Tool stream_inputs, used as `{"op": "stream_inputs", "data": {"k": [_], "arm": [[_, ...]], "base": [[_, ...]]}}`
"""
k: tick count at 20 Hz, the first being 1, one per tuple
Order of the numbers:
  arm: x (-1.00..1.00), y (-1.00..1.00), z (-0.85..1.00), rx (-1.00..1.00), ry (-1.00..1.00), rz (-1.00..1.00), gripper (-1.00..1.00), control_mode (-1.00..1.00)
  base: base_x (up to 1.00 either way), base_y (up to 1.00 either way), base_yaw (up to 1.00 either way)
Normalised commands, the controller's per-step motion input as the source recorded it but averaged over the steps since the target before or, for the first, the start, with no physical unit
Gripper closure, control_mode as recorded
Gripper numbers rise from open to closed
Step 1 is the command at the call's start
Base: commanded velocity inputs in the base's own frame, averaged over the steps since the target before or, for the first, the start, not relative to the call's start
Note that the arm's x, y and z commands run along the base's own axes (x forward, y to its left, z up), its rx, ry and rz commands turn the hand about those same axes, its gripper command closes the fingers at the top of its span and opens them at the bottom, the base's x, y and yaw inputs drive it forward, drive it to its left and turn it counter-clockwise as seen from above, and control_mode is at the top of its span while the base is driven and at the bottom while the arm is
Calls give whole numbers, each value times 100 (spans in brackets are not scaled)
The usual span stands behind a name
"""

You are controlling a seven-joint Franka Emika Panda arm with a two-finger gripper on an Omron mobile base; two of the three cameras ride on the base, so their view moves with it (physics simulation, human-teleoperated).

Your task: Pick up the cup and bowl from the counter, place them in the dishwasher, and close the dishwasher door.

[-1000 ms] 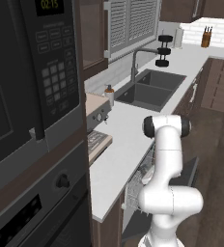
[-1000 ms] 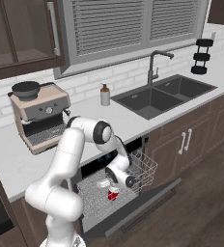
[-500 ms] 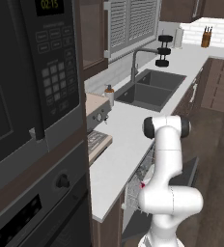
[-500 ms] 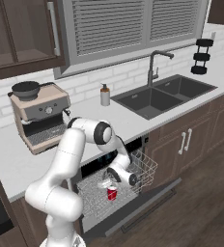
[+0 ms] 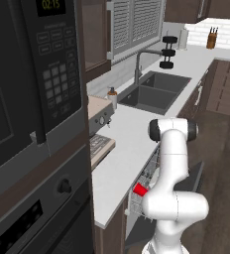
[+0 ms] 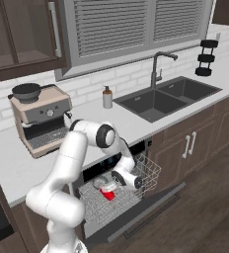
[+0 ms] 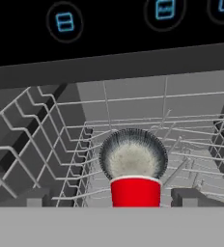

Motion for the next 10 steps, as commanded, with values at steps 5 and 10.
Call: {"op": "stream_inputs", "data": {"k": [5, 10], "arm": [[-4, -84, 47, 3, 8, -4, -100, -100], [-56, -88, 30, 7, 0, -8, -100, -100]], "base": [[0, 0, 0], [0, 0, 0]]}}
